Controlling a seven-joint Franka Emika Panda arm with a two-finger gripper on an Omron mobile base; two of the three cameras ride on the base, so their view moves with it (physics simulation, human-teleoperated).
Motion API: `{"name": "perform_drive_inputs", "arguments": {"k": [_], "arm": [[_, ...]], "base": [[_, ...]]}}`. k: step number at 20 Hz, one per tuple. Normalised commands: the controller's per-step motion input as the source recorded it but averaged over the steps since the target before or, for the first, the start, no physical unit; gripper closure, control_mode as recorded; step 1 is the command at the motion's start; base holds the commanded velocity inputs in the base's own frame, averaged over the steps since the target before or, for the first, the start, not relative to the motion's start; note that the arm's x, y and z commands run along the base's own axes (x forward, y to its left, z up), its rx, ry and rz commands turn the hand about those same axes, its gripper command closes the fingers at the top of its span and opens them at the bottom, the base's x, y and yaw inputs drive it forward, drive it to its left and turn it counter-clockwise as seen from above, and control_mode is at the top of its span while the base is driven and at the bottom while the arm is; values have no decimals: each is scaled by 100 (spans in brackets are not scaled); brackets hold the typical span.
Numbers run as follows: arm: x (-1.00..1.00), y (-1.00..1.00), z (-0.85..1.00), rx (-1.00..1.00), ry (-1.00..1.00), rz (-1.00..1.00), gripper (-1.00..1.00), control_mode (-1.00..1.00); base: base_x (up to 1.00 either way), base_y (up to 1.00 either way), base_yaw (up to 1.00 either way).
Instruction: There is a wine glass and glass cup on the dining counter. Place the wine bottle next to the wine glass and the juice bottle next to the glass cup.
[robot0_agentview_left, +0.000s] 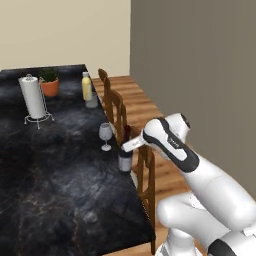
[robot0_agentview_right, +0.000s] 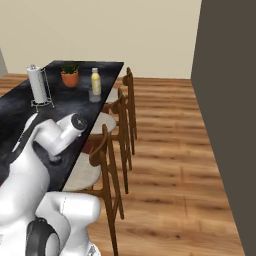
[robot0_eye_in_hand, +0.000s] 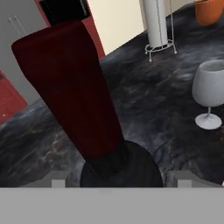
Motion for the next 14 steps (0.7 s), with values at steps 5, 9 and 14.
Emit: {"name": "perform_drive_inputs", "arguments": {"k": [5, 9, 14], "arm": [[56, 0, -6, 0, 0, 0, 100, -100], [31, 5, -20, -3, 0, 0, 100, -100], [23, 15, -21, -8, 0, 0, 100, -100]], "base": [[0, 0, 0], [0, 0, 0], [0, 0, 0]]}}
